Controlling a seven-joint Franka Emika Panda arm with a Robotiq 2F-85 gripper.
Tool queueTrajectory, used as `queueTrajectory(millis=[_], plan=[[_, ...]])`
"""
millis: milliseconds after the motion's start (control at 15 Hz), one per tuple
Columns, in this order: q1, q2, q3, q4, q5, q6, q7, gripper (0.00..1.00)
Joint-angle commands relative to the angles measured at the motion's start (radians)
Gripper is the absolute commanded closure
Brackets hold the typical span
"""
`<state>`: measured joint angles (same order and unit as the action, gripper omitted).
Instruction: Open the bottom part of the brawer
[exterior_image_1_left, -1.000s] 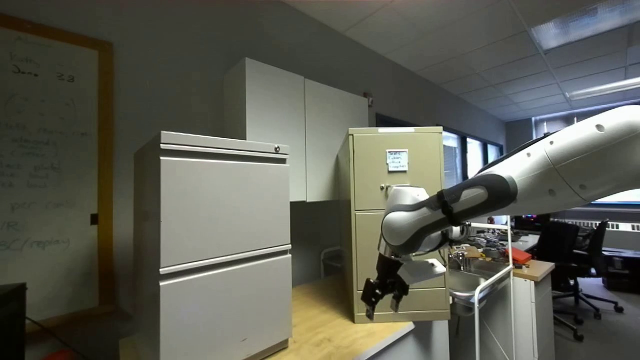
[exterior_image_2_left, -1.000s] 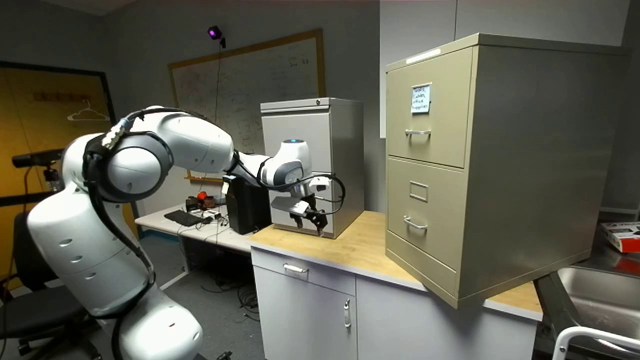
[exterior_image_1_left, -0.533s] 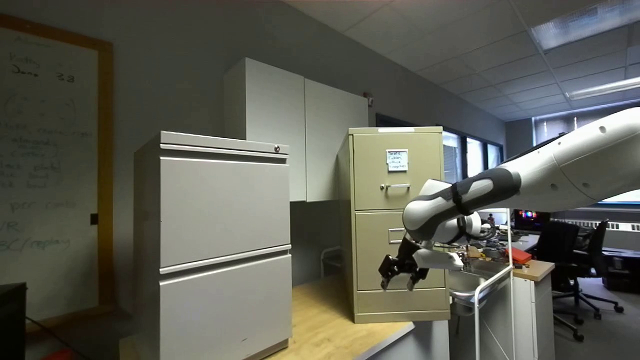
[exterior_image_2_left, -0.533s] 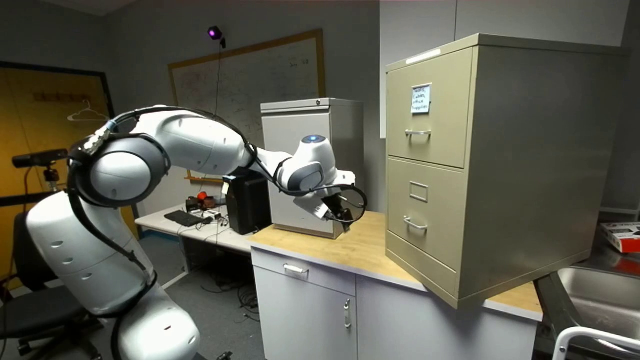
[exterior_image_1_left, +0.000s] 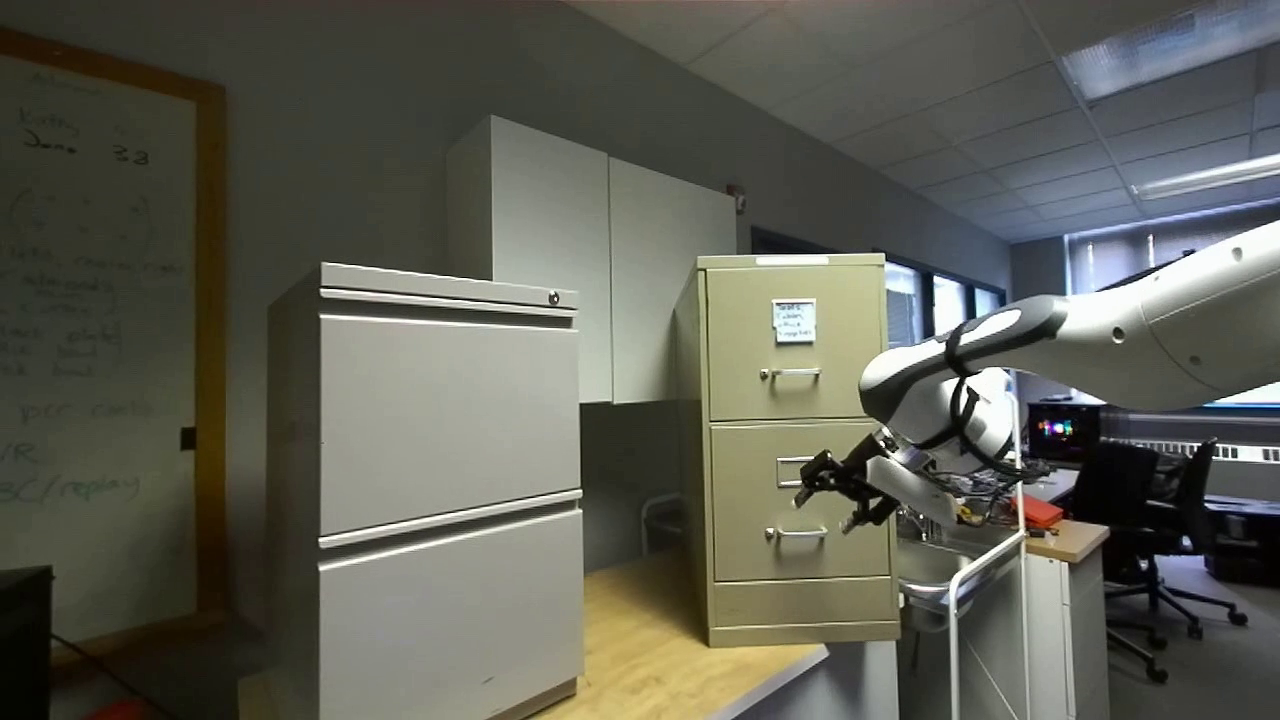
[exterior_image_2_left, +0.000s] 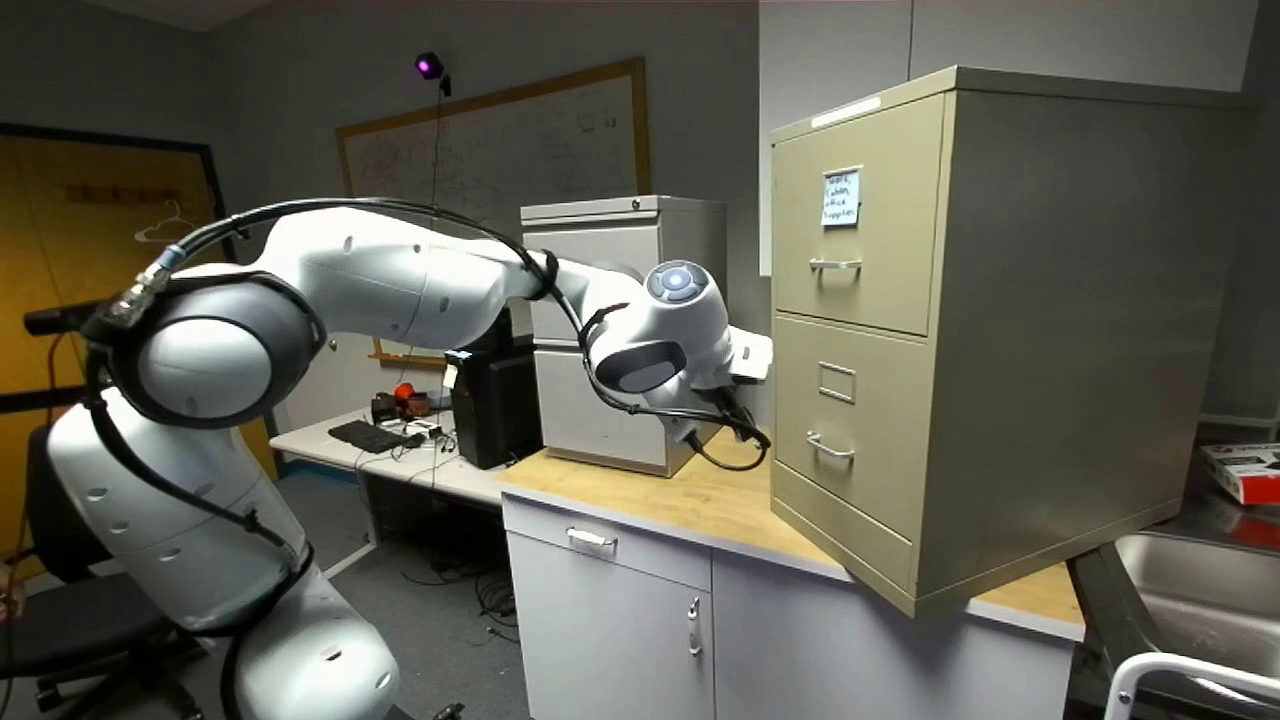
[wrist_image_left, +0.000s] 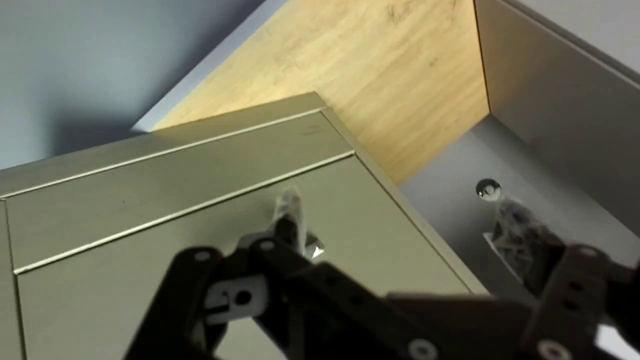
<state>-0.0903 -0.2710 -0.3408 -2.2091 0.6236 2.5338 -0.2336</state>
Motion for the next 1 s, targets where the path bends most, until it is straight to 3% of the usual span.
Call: queueTrajectory(millis=[0,400,467,933], plan=[[0.033,0.043,-0.068,0.069,0.240,0.023,-0.164,0.00],[0.045,0.199,-0.164,0.179,0.621,-0.071,-0.414,0.00],[-0.027,0.242,-0.114,0.203,0.680,-0.111,-0.440,0.00],[-0.198,0.467,-0.053,0.366,0.856,-0.293,-0.438,0.00]])
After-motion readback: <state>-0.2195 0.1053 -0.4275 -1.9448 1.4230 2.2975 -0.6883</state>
